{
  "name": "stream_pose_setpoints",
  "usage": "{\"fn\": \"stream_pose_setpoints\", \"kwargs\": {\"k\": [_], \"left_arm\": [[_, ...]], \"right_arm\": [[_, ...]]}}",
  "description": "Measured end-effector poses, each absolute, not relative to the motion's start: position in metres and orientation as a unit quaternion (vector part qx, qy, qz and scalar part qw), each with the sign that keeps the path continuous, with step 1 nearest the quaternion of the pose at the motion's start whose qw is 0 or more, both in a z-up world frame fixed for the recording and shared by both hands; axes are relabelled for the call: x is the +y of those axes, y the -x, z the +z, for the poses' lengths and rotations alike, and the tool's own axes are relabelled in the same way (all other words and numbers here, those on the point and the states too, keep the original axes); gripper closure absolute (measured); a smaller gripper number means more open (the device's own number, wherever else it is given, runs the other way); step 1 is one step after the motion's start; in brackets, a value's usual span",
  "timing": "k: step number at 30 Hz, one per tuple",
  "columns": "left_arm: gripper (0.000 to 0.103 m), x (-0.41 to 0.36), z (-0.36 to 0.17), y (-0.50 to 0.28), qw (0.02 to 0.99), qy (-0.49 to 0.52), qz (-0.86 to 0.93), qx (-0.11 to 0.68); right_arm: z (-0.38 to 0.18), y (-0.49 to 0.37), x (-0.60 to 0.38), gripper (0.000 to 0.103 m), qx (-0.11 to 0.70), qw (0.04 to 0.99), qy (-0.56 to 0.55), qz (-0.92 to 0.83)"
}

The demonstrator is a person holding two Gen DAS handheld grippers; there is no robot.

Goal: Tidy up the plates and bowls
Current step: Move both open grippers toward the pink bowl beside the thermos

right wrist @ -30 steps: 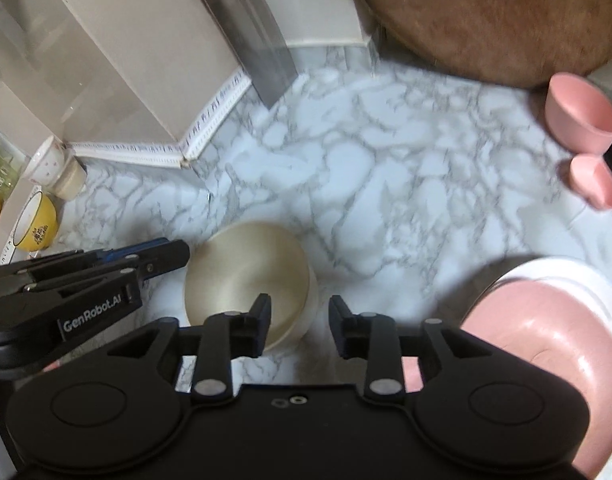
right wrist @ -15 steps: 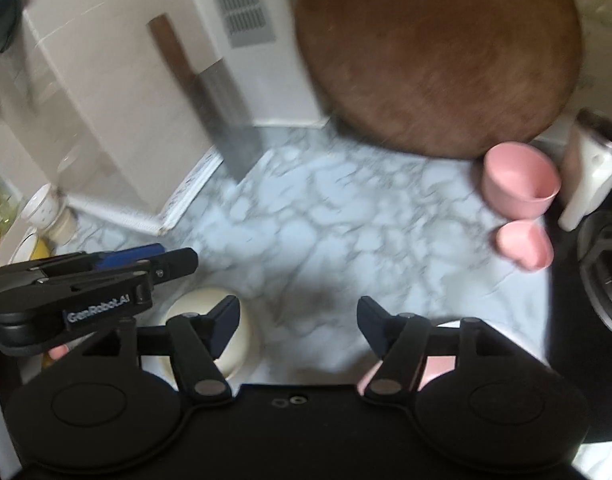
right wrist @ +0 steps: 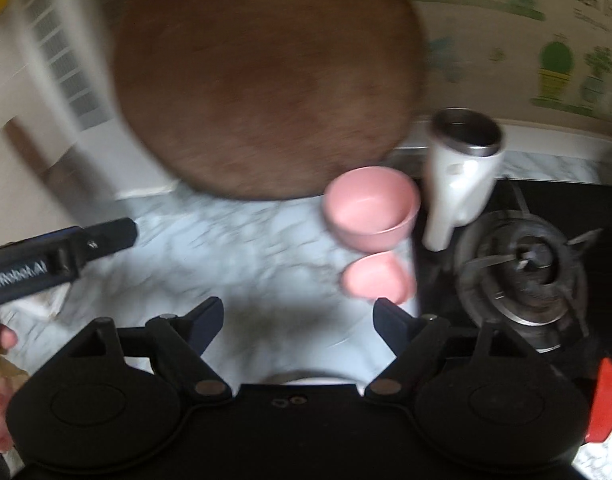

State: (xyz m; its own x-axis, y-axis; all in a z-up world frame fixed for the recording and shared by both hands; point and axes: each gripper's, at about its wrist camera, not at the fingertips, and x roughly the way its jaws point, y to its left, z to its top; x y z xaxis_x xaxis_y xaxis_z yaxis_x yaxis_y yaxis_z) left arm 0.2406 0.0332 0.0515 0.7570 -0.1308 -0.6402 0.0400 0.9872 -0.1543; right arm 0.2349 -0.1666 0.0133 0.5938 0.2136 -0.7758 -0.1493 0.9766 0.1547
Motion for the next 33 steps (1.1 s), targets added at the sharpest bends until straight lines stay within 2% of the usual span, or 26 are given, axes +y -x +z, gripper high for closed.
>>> {"fn": "stream_pose_setpoints", "kwargs": {"k": [9, 15, 23, 25, 29, 30, 31, 33], "left_arm": [[0.027, -0.018, 0.043, -0.309, 0.93, 0.04, -0.045, 0.364], [0.027, -0.043, 0.015, -0.359, 0.917, 0.038, -0.068, 0.392], [0.027, -0.054, -0.027, -0.414, 0.894, 0.046, -0.082, 0.439], [0.027, -0.056, -0.034, -0.423, 0.891, 0.043, -0.086, 0.443], [0.028, -0.059, -0.051, -0.443, 0.883, 0.049, -0.095, 0.457], [0.032, -0.059, -0.055, -0.447, 0.882, 0.052, -0.097, 0.459], [0.041, -0.058, -0.059, -0.451, 0.88, 0.055, -0.099, 0.462], [0.044, -0.06, -0.066, -0.46, 0.876, 0.059, -0.101, 0.467]], "right_arm": [[-0.001, -0.285, -0.207, 0.018, 0.438, 0.892, -0.101, 0.034], [-0.02, -0.31, -0.213, 0.02, 0.448, 0.882, -0.146, -0.005], [-0.048, -0.344, -0.215, 0.032, 0.465, 0.864, -0.186, -0.05], [-0.055, -0.351, -0.213, 0.04, 0.469, 0.862, -0.185, -0.053], [-0.065, -0.362, -0.21, 0.048, 0.474, 0.858, -0.189, -0.057], [-0.068, -0.365, -0.209, 0.051, 0.477, 0.857, -0.189, -0.058], [-0.071, -0.368, -0.208, 0.053, 0.479, 0.855, -0.189, -0.059], [-0.076, -0.372, -0.207, 0.057, 0.483, 0.852, -0.192, -0.061]]}}
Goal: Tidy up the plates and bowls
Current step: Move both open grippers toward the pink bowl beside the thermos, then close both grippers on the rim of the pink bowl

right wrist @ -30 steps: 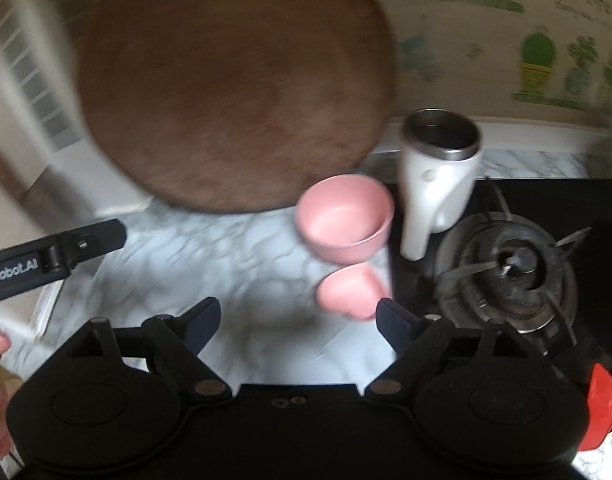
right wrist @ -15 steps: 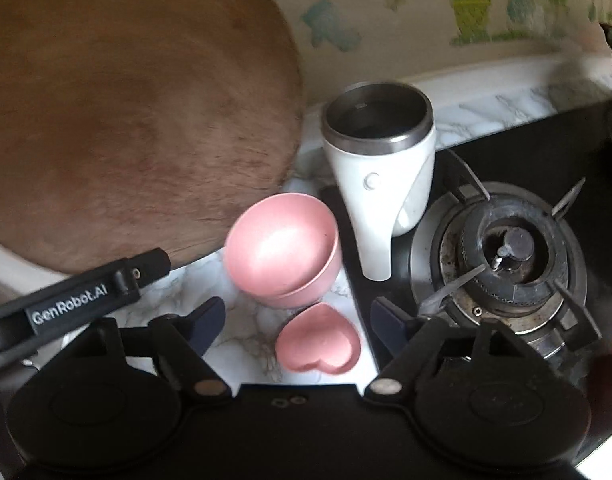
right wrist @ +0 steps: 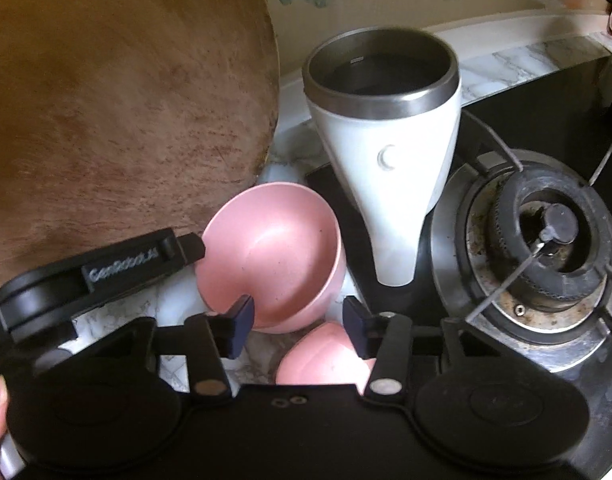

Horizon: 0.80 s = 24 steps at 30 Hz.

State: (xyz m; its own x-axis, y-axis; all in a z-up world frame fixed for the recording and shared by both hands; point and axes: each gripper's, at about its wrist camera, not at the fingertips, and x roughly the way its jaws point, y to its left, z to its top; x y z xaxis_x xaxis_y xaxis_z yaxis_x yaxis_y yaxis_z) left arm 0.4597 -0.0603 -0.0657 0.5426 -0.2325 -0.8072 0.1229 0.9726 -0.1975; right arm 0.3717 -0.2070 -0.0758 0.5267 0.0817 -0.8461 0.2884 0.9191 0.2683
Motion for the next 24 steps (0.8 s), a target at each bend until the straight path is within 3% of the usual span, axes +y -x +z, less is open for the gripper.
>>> {"fn": "stream_pose_setpoints", "kwargs": {"k": [2, 4, 16, 24], "left_arm": [[0.047, -0.063, -0.071, -0.466, 0.875, 0.057, -0.101, 0.47], [0.058, -0.066, -0.076, -0.471, 0.873, 0.058, -0.107, 0.473], [0.091, -0.079, -0.097, -0.481, 0.863, 0.052, -0.122, 0.488], [0.095, -0.081, -0.091, -0.473, 0.867, 0.036, -0.12, 0.483]], "right_arm": [[-0.08, -0.375, -0.207, 0.062, 0.484, 0.85, -0.199, -0.062], [-0.082, -0.377, -0.207, 0.069, 0.485, 0.848, -0.202, -0.064], [-0.092, -0.39, -0.205, 0.082, 0.491, 0.846, -0.194, -0.073], [-0.089, -0.386, -0.2, 0.084, 0.493, 0.848, -0.183, -0.067]]}}
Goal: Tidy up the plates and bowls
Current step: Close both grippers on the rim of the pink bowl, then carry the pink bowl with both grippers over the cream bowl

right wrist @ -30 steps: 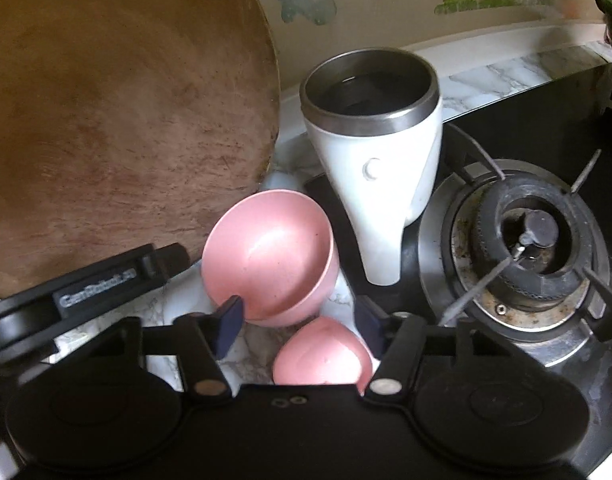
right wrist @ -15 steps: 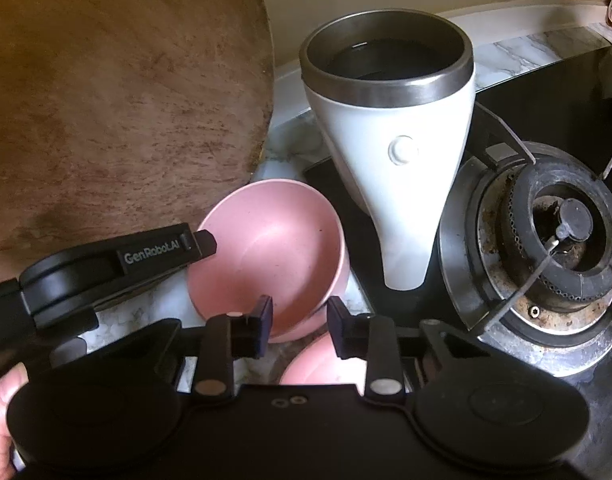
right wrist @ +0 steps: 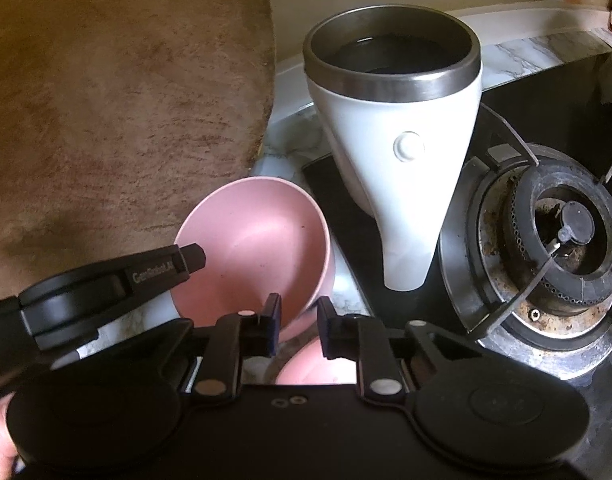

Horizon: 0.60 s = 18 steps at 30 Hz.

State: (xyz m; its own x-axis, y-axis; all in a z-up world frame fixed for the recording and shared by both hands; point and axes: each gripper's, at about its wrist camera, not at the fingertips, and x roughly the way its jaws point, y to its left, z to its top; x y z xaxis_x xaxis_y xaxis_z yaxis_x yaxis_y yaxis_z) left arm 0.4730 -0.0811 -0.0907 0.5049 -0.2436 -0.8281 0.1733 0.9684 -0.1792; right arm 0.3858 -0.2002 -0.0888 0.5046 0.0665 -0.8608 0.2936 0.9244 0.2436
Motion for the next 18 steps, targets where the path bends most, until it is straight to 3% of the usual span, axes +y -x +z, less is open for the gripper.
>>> {"fn": "stream_pose_setpoints", "kwargs": {"k": [18], "left_arm": [[0.095, -0.039, -0.028, -0.397, 0.883, 0.03, -0.074, 0.463]], "right_arm": [[-0.038, -0.335, -0.165, 0.084, 0.505, 0.852, -0.135, 0.032]]}}
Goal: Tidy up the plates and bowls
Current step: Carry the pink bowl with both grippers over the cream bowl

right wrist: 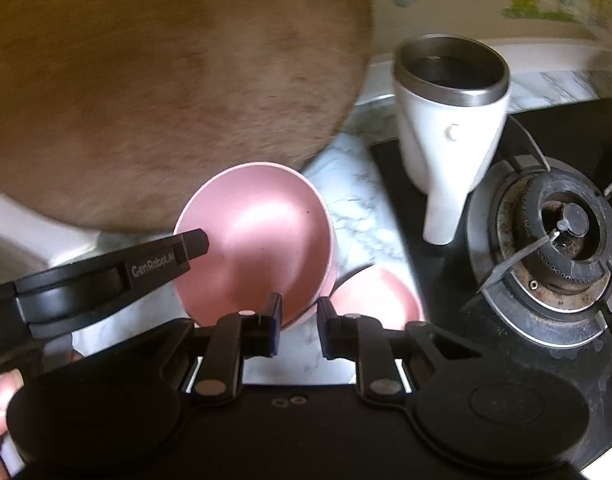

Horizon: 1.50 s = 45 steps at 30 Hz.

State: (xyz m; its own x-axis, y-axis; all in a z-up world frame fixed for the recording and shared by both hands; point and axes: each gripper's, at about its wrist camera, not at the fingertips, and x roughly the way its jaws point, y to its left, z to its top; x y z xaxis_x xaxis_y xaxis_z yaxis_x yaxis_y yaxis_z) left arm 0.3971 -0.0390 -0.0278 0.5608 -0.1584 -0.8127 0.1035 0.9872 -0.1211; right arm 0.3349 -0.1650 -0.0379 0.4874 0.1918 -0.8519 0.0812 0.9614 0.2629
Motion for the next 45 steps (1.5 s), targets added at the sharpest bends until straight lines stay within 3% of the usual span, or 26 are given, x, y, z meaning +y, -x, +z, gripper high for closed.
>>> {"fn": "stream_pose_setpoints", "kwargs": {"k": [17, 35, 45], "left_arm": [[0.095, 0.03, 0.014, -0.277, 0.898, 0.06, 0.019, 0.436], [0.095, 0.121, 0.028, -0.17, 0.898, 0.067, 0.066, 0.43], [0.095, 0.152, 0.01, -0.13, 0.889, 0.081, 0.081, 0.444]], "right_arm": [[0.007, -0.261, -0.112, 0.084, 0.491, 0.856, -0.077, 0.144], [0.001, -0.183, -0.023, 0.084, 0.507, 0.837, -0.04, 0.202], [-0.02, -0.152, 0.009, 0.084, 0.527, 0.823, -0.015, 0.213]]}}
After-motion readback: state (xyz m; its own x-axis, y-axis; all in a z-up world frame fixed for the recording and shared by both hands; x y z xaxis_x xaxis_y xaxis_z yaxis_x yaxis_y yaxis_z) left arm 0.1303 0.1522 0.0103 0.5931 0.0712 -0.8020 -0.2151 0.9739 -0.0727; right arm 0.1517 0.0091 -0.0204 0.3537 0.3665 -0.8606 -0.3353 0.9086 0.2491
